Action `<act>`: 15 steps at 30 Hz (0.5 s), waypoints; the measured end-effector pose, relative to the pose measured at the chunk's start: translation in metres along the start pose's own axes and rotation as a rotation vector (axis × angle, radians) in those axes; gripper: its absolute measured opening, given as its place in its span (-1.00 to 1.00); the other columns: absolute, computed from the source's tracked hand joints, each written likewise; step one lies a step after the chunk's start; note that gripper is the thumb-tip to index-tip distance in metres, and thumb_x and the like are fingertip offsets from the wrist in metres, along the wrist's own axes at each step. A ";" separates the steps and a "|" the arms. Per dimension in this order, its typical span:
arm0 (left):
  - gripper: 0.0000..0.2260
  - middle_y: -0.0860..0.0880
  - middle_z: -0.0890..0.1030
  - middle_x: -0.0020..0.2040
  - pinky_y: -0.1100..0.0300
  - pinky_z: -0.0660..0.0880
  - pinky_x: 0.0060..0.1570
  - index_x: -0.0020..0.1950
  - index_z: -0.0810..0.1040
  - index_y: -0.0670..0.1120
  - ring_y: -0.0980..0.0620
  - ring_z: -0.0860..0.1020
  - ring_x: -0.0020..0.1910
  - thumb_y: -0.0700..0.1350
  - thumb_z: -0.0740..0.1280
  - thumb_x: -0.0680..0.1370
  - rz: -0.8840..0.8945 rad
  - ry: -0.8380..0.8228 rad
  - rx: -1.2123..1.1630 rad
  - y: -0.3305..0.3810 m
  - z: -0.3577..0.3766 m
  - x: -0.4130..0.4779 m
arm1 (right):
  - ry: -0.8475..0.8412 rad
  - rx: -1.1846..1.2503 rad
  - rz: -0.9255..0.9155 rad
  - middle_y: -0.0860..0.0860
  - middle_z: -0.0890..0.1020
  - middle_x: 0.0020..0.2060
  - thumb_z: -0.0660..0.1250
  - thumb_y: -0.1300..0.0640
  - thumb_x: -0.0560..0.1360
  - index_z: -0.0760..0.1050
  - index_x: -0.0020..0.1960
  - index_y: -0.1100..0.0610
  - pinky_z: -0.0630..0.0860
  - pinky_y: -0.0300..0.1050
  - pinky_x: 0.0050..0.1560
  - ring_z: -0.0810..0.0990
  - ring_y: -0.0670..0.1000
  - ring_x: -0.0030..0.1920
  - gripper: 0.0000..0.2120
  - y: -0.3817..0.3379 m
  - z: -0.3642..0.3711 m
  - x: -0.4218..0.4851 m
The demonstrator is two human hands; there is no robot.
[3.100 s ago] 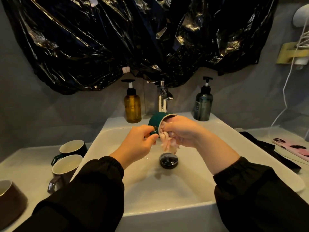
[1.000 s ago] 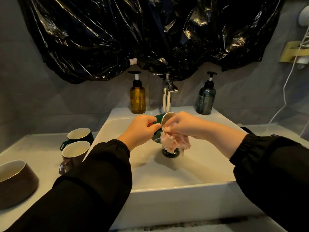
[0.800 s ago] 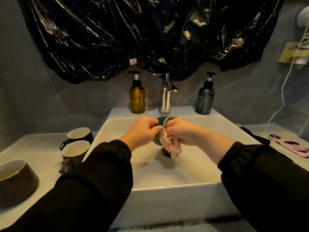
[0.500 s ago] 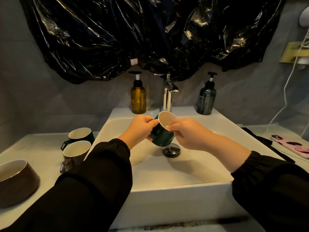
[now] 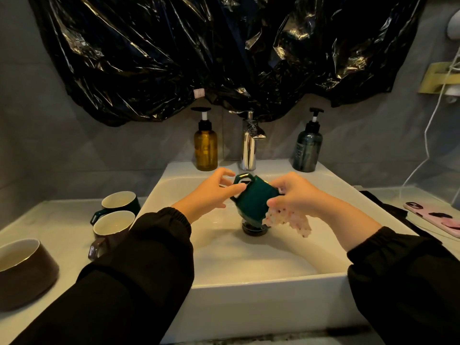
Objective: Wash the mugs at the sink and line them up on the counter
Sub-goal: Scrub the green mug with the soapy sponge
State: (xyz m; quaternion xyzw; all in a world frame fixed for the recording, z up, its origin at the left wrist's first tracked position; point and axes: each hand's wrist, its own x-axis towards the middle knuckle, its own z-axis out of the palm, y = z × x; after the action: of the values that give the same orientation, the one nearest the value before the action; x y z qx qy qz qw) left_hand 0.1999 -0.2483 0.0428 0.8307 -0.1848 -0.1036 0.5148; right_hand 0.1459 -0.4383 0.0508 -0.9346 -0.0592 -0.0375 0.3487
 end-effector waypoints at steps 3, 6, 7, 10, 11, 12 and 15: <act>-0.44 -0.06 0.40 0.36 -0.04 0.42 0.22 0.45 0.21 0.01 -0.05 0.40 0.32 0.06 0.33 0.52 -0.078 -0.070 -0.130 -0.001 0.001 0.000 | 0.036 0.126 -0.005 -0.05 0.68 -0.25 0.38 0.35 0.45 0.63 -0.17 -0.03 0.57 -0.22 -0.17 0.64 -0.05 -0.18 -0.73 0.001 -0.012 -0.004; -0.47 -0.01 0.46 0.28 -0.06 0.42 0.25 0.42 0.25 0.03 -0.03 0.43 0.28 0.02 0.36 0.51 -0.098 -0.160 -0.209 -0.004 0.007 0.000 | -0.010 0.075 -0.025 -0.13 0.67 -0.27 0.39 0.31 0.46 0.61 -0.18 -0.08 0.50 -0.21 -0.09 0.62 -0.13 -0.17 -0.72 -0.004 -0.015 -0.005; -0.53 0.00 0.50 0.24 -0.07 0.43 0.26 0.38 0.30 0.04 -0.02 0.48 0.24 -0.01 0.37 0.51 -0.102 -0.196 -0.252 -0.005 0.010 -0.001 | -0.022 0.066 -0.026 -0.11 0.67 -0.24 0.39 0.29 0.47 0.61 -0.15 -0.07 0.51 -0.16 -0.05 0.62 -0.10 -0.13 -0.75 -0.006 -0.015 -0.004; -0.60 -0.07 0.58 0.18 -0.12 0.45 0.24 0.30 0.37 0.02 -0.07 0.55 0.17 -0.11 0.39 0.50 -0.091 -0.216 -0.453 -0.009 0.015 -0.001 | 0.000 0.123 -0.056 -0.10 0.66 -0.23 0.37 0.29 0.49 0.60 -0.13 -0.05 0.55 -0.24 -0.16 0.63 -0.12 -0.18 -0.78 -0.014 -0.014 -0.003; -0.54 -0.09 0.57 0.21 -0.16 0.45 0.24 0.34 0.36 0.02 -0.10 0.54 0.20 -0.11 0.41 0.47 -0.084 -0.210 -0.541 -0.010 0.016 -0.001 | 0.015 0.157 -0.069 -0.09 0.66 -0.23 0.36 0.30 0.49 0.60 -0.13 -0.03 0.54 -0.30 -0.23 0.63 -0.15 -0.22 -0.78 -0.016 -0.015 -0.003; -0.46 -0.10 0.54 0.25 -0.20 0.44 0.23 0.37 0.34 0.04 -0.13 0.51 0.23 -0.09 0.42 0.42 -0.075 -0.208 -0.622 -0.011 0.016 0.001 | 0.029 0.192 -0.078 -0.07 0.67 -0.22 0.36 0.31 0.49 0.61 -0.11 0.00 0.54 -0.34 -0.26 0.63 -0.16 -0.25 -0.79 -0.018 -0.017 -0.003; -0.33 -0.10 0.49 0.29 -0.22 0.49 0.14 0.40 0.29 0.09 -0.17 0.50 0.23 -0.06 0.45 0.34 -0.056 -0.178 -0.740 -0.009 0.019 0.000 | 0.061 0.257 -0.110 0.04 0.69 -0.12 0.37 0.35 0.47 0.64 -0.03 0.11 0.60 -0.24 -0.12 0.64 -0.10 -0.16 -0.82 -0.020 -0.016 -0.001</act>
State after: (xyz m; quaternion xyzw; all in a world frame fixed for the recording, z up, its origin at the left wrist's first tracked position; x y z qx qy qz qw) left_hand 0.1950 -0.2596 0.0260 0.5810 -0.1563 -0.2490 0.7590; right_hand 0.1415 -0.4344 0.0756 -0.8761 -0.1041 -0.0769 0.4644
